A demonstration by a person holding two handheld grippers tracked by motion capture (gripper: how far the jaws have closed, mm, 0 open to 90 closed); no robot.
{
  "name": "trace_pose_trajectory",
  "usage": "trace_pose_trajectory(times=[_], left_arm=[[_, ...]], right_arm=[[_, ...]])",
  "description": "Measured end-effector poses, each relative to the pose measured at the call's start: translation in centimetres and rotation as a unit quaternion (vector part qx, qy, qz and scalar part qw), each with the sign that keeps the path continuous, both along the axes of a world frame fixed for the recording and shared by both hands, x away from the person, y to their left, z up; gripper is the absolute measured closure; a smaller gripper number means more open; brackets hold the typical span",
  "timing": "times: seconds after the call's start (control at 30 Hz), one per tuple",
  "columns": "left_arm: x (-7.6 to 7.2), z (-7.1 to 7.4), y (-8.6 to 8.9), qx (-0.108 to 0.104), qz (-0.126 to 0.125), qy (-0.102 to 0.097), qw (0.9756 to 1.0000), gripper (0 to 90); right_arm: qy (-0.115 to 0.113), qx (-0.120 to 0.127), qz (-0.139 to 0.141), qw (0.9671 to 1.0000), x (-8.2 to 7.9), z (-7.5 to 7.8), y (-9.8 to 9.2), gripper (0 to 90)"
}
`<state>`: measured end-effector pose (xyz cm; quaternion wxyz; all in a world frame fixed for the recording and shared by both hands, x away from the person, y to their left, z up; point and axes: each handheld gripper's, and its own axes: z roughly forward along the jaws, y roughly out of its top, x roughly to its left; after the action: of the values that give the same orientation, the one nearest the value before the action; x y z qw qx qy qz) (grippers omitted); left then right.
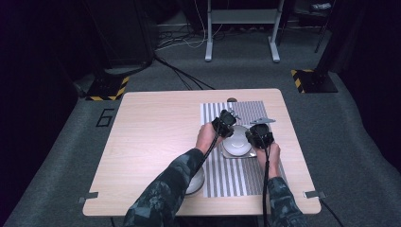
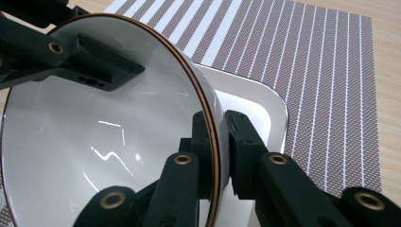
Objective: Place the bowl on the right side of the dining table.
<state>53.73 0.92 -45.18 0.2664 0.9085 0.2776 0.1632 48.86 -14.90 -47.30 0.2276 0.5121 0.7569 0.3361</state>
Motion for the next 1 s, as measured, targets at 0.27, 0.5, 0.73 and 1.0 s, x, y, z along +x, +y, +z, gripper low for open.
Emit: trace_pose_trajectory(times=[0.27,0.5,0.73,1.0], left_arm=[[0.1,0.6,0.8,-0.018,0.024,0.010,0.9995,59.0],[-0.6,1.8,1.3,-0.038,0.035,0.014,0.9985,35.7],[-1.2,2.8,2.7,-0.064,0.034,0.025,0.9971,21.6],[-2.4,4.0,5.3,-0.102,0.037,0.028,0.9937,15.6]], right_arm=[[0.002,-0.006,0.001,1.0000,0.2,0.1,0.2,82.3],[0.018,0.003,-0.005,0.9998,0.8,0.2,0.1,82.3],[0.038,0.016,-0.012,0.9991,1.7,0.0,-0.2,81.7],[0.070,0.039,-0.019,0.9966,2.8,-0.3,-0.9,81.1]])
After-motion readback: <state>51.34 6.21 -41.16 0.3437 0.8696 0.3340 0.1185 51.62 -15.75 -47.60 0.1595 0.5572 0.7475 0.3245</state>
